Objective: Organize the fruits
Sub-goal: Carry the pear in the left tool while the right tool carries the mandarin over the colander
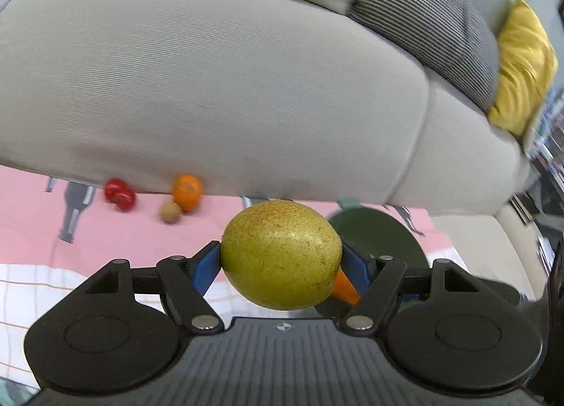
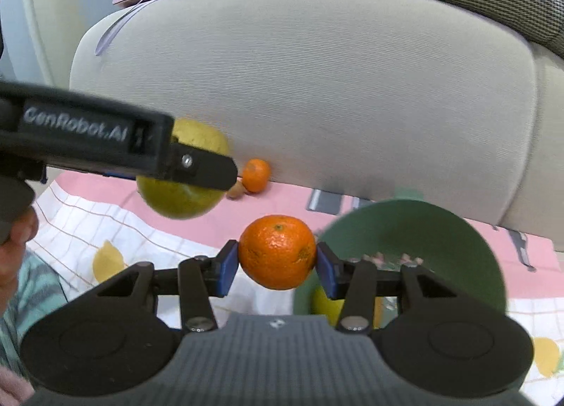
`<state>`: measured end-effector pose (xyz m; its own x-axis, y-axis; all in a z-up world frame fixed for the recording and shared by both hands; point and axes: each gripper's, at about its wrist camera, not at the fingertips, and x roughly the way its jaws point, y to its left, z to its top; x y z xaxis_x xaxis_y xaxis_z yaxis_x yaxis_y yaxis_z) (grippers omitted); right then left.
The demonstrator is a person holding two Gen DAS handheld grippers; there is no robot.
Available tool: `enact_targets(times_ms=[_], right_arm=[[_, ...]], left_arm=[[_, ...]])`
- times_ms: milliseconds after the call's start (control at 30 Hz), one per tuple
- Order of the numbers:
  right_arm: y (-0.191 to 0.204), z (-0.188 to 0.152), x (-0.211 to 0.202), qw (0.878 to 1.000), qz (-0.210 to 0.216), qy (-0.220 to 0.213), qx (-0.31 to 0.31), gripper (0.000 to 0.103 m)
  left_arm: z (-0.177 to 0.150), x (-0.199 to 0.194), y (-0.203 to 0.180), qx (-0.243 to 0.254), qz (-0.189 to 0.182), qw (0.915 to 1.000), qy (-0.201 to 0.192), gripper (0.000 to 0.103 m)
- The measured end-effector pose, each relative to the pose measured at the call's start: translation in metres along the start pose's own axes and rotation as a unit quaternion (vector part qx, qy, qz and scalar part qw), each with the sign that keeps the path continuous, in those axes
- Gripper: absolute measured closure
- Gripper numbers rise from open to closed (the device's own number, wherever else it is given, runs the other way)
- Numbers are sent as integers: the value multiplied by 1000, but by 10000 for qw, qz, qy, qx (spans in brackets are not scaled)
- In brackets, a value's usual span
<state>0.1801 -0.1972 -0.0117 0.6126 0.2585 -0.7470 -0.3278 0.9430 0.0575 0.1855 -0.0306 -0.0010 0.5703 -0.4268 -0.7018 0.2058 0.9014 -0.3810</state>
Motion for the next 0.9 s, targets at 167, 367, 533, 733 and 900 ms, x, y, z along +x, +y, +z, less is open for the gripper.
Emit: enact_targets(times_ms=[167, 367, 533, 733, 900], right_arm=[[-18, -10, -19, 9999, -138, -19, -29, 58], [-42, -20, -30, 9991, -304, 82, -277, 58], [-63, -22, -32, 9977, -436, 209, -469, 58], [-84, -21, -24, 9958, -498, 340, -682, 58], [-91, -20, -10, 9930, -511, 495, -939, 58]], left_arm=[[-6, 5, -23, 216, -114, 9996, 128, 19], [-9, 18, -49, 584, -188, 9976, 307, 19], [-11, 32, -72, 1023, -176, 9936, 437, 19], [-12, 57, -89, 1360, -110, 9885, 659, 19], [-11, 75, -93, 1577, 32, 9839, 837, 19]])
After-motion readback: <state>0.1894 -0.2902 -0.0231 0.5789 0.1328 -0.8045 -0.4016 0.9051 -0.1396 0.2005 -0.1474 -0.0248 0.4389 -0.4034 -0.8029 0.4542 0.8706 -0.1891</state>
